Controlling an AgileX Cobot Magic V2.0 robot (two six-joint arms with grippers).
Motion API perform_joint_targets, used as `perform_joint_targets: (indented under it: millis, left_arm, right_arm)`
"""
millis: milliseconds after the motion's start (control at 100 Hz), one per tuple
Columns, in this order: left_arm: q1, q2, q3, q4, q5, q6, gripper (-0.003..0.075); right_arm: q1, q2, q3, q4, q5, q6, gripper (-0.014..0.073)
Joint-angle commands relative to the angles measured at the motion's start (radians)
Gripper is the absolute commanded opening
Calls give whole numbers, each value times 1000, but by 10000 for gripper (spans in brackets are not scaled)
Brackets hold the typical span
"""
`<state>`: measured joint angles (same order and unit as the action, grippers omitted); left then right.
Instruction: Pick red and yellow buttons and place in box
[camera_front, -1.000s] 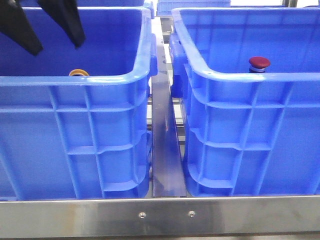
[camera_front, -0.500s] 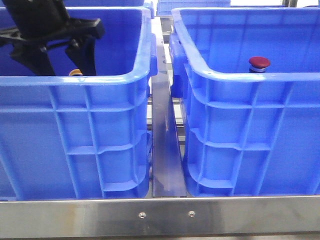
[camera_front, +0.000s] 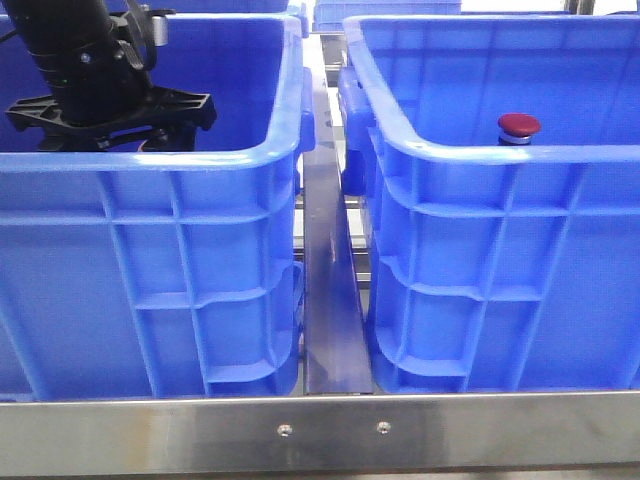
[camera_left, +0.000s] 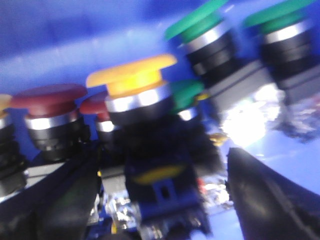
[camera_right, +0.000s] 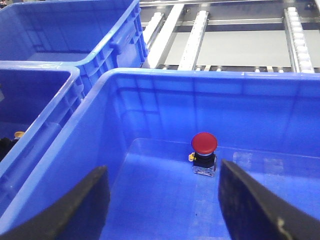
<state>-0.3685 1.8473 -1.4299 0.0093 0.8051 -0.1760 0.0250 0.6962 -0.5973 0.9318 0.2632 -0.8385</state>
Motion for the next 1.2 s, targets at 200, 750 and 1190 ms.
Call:
perform_joint_targets:
  millis: [200,750,1190]
  left_arm:
    - [3,-52,-32,-1,-66,-14,149]
    - [-70,-273,46,-9,-168,-14,30]
    - [-267,-485,178,-66,-220,129,30]
  right_arm:
    - [-5,-4,-25,14,-48,-8,489]
    - [-5,-4,-25,14,-46,-8,489]
    - [-5,-4,-25,14,-44,-8,489]
